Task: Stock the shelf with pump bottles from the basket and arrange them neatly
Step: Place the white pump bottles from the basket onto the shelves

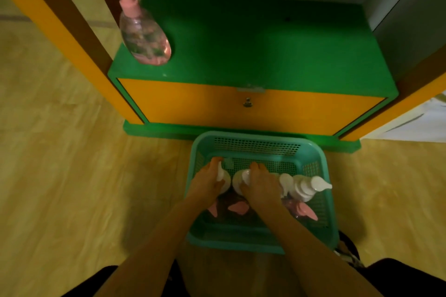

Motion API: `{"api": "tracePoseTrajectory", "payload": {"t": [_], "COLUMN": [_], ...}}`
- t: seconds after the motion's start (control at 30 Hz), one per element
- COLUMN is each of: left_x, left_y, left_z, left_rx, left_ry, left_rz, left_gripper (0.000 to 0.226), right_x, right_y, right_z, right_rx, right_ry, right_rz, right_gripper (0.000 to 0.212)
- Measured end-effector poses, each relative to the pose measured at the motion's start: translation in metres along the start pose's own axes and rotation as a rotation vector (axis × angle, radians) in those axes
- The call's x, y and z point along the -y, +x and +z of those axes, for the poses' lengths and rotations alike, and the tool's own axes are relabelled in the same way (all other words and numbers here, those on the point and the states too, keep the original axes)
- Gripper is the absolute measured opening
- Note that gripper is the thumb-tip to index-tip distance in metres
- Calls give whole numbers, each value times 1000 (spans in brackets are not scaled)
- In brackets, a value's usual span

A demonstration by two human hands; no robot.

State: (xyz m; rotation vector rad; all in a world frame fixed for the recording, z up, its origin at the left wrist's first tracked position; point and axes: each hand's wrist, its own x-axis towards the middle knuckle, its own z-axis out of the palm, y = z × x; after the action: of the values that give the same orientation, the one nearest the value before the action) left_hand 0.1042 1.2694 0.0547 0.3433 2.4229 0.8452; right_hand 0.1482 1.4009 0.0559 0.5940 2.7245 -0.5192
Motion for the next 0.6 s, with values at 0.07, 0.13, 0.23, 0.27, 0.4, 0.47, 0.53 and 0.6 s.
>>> {"api": "tracePoseTrajectory", "payload": {"t": [0.07, 0.13, 0.23, 0.27, 0.4, 0.47, 0.53, 0.6], "left_x": [-2, -9, -23, -29, -61, -82, -104, -126], "left_y": [-3, -8, -17, -20, -43, -62, -82, -102], "left_z": [-11, -29, -61, -73, -126, -152, -177, -200], "left_rx": [-40, -105, -172, -196, -255, -282, -311, -370], "left_ry": [-48, -87, -87, -80, -88, -115, -138, -144], "left_rz": [12, 32, 147, 187, 256, 305, 359, 423], "left_gripper": [51, 52, 56, 56, 59, 59, 57, 56], "right_x": [-1, -2, 1, 3, 18, 27, 37, 48], "right_y": [-1, -5, -15, -19, -41, -55, -70, -86], "right_z": [-9, -28, -68, -84, -152, -187, -220, -250], "right_rx": [-42, -118, -202, -220, -274, -318, -373, -420], "right_ry": [63, 124, 178, 187, 224, 239, 256, 269], "right_rz": [-34, -64, -155, -190, -302, -345, -374, -383], "right_gripper": [34, 33, 34, 33, 39, 40, 38, 38]}}
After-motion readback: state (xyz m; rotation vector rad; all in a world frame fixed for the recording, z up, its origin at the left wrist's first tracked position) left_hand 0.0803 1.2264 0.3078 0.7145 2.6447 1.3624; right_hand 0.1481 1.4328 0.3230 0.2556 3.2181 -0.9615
